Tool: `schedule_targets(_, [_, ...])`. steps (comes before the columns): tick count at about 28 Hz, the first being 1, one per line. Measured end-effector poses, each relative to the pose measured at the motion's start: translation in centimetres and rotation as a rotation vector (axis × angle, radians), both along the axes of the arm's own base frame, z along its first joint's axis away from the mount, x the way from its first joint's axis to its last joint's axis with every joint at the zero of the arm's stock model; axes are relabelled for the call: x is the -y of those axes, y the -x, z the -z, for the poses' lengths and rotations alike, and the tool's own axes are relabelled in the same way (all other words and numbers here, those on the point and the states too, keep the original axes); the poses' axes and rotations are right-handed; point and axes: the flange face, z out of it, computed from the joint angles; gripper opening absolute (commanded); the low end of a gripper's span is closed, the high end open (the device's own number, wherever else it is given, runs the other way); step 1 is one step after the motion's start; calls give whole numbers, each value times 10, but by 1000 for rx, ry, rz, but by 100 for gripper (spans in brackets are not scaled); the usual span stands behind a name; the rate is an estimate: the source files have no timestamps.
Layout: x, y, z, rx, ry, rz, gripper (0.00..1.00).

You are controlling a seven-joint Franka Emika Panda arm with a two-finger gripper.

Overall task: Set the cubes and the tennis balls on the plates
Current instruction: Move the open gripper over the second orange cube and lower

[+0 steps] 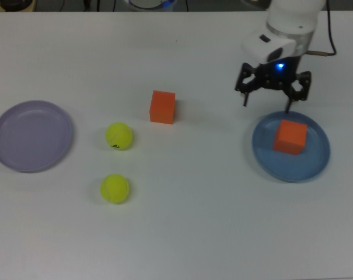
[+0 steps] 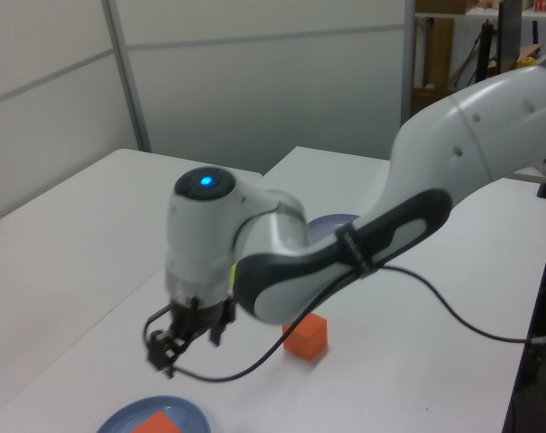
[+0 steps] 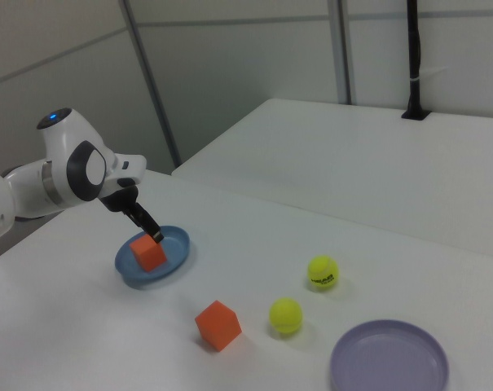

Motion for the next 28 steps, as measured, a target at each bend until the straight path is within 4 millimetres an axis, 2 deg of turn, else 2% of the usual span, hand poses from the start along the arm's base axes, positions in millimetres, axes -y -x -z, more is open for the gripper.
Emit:
schedule_targets(3, [27,0,-5,-64,11,-31,100])
schedule_targets(10, [108,-12,-27,-188,10,-79,100])
schedule_targets(14, [147,-16,-25,-201,25,-69,100])
schedule_targets(20, [183,-11,-4,-236,40,-57,100])
schedule_targets(28, [205,5,30,-187,29,-57,100])
